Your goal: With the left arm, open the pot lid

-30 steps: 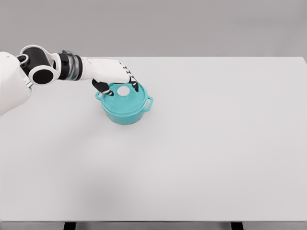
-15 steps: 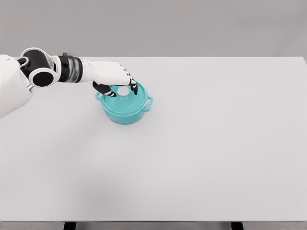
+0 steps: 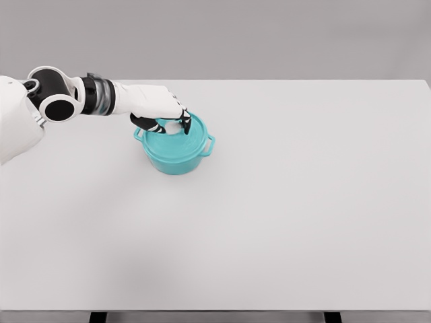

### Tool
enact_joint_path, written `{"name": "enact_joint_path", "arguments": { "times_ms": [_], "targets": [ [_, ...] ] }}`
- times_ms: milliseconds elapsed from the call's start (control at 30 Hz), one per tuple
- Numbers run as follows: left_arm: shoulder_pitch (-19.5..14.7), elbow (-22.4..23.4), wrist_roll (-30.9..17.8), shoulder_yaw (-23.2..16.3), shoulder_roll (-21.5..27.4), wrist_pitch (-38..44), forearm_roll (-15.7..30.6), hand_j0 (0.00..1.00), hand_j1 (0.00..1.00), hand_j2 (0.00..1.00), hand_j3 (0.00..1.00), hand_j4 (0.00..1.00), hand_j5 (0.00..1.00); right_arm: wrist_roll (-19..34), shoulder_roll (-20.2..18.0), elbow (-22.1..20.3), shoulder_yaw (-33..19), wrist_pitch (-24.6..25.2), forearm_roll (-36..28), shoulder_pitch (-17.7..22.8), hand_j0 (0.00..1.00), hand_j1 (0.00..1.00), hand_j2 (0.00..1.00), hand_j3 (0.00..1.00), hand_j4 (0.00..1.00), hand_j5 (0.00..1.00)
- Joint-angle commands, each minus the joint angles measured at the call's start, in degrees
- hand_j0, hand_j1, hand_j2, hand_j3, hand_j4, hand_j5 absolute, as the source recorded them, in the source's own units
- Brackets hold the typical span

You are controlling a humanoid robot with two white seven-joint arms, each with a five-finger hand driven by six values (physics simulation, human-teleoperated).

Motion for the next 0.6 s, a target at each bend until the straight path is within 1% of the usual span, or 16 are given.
{"name": "enact_joint_path", "arguments": {
  "times_ms": [0,300,367,567],
  "targets": [
    [0.00,0.03,0.02,0.09,0.08,0.11,0.16,0.58,0.58,0.58,0.58,0.58,0.58,0.00,0.00,0.01,0.00,0.00,-0.03,0.00,1.00,1.00,1.00,1.00,1.00,1.00],
    [0.00,-0.06,0.02,0.44,0.08,0.11,0.16,0.55,0.55,0.55,0.55,0.55,0.55,0.00,0.00,0.01,0.00,0.00,-0.03,0.00,1.00,1.00,1.00,1.00,1.00,1.00],
    [0.00,0.03,0.02,0.44,0.17,0.11,0.16,0.52,0.52,0.52,0.52,0.52,0.52,0.00,0.00,0.01,0.00,0.00,-0.03,0.00,1.00,1.00,1.00,1.00,1.00,1.00],
    [-0.09,0.03,0.02,0.44,0.17,0.11,0.25,0.51,0.51,0.51,0.51,0.51,0.51,0.00,0.00,0.01,0.00,0.00,-0.03,0.00,1.00,1.00,1.00,1.00,1.00,1.00]
  ]
}}
